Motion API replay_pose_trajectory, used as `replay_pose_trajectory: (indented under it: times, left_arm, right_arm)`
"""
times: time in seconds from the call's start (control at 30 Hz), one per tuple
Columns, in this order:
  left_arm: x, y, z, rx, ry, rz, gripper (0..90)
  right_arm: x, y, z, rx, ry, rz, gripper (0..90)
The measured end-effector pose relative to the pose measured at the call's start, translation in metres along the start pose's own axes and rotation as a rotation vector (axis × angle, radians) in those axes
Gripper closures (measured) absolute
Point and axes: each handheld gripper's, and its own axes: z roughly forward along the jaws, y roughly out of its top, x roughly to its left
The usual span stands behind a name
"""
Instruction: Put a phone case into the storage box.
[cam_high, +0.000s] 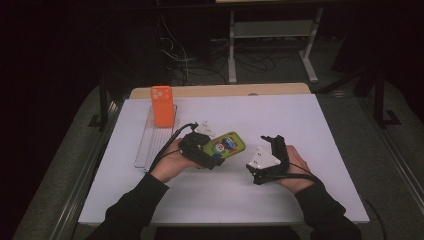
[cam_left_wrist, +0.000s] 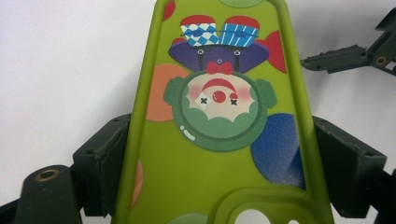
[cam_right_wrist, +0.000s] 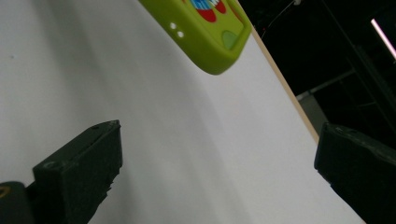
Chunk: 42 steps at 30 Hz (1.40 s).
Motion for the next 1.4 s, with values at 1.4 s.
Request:
replay_pose_trajectory:
  times: [1.4]
  left_arm:
    - [-0.008,0.003,0.003,0.007,-0.019,-0.010,15.4]
  right_arm:
    - [0.048,0.023,0.009,-0.083,-0.333,-0.611,18.4]
